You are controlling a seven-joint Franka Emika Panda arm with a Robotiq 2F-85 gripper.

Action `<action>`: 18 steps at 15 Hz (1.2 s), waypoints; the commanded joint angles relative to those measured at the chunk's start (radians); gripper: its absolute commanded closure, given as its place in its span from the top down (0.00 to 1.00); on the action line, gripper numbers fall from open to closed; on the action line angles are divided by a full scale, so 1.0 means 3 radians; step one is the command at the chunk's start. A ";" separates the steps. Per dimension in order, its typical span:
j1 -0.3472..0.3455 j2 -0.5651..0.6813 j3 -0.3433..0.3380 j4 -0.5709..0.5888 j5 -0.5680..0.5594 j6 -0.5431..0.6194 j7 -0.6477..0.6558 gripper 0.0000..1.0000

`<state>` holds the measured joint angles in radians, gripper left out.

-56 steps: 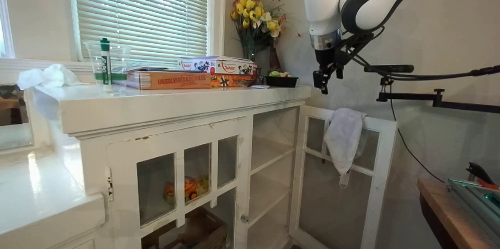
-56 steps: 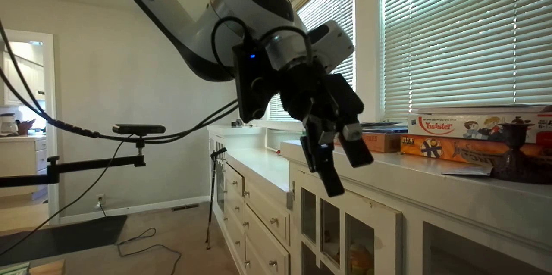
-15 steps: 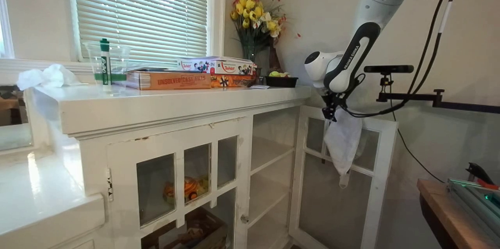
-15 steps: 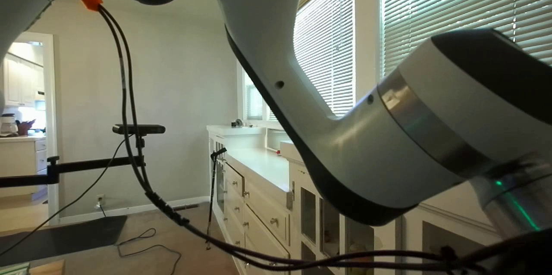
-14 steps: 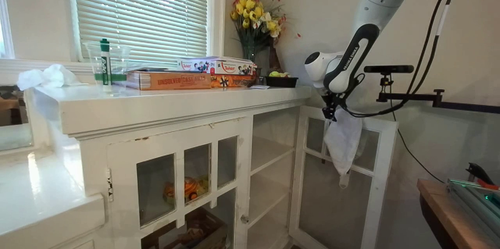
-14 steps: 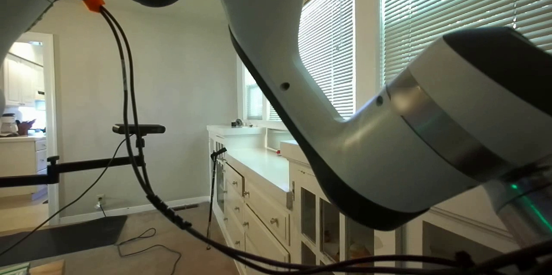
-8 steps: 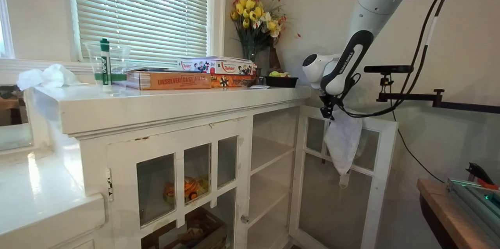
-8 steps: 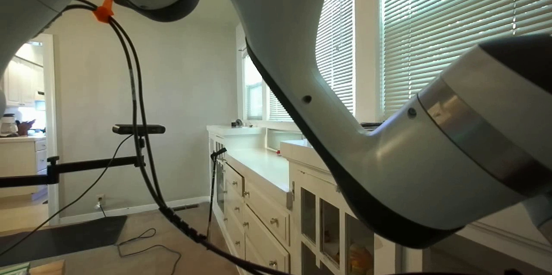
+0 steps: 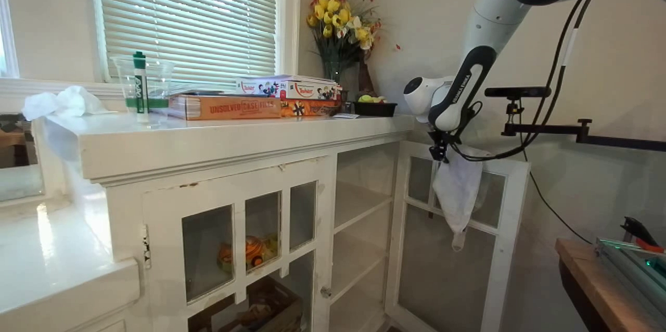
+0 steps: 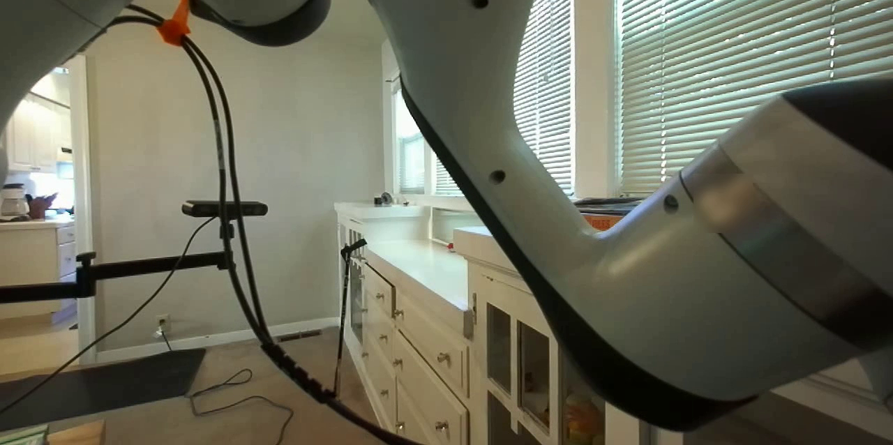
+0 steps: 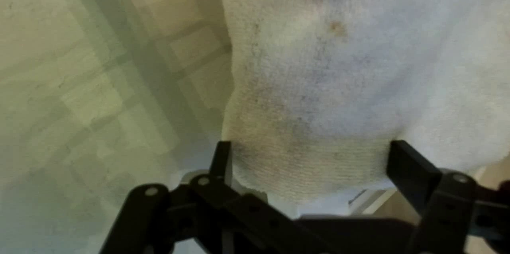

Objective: Take the cloth off of the cabinet door and white the top of the cabinet with it

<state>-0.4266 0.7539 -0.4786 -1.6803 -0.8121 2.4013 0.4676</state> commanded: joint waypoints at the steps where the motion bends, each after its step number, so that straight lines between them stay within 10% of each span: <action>1: 0.0185 -0.0028 -0.0132 -0.0068 0.0036 -0.0154 0.0245 1.00; 18: 0.0244 -0.0085 -0.0012 -0.0146 0.0523 -0.1144 0.0725 1.00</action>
<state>-0.3254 0.7406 -0.4927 -1.7382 -0.7020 2.0775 0.7078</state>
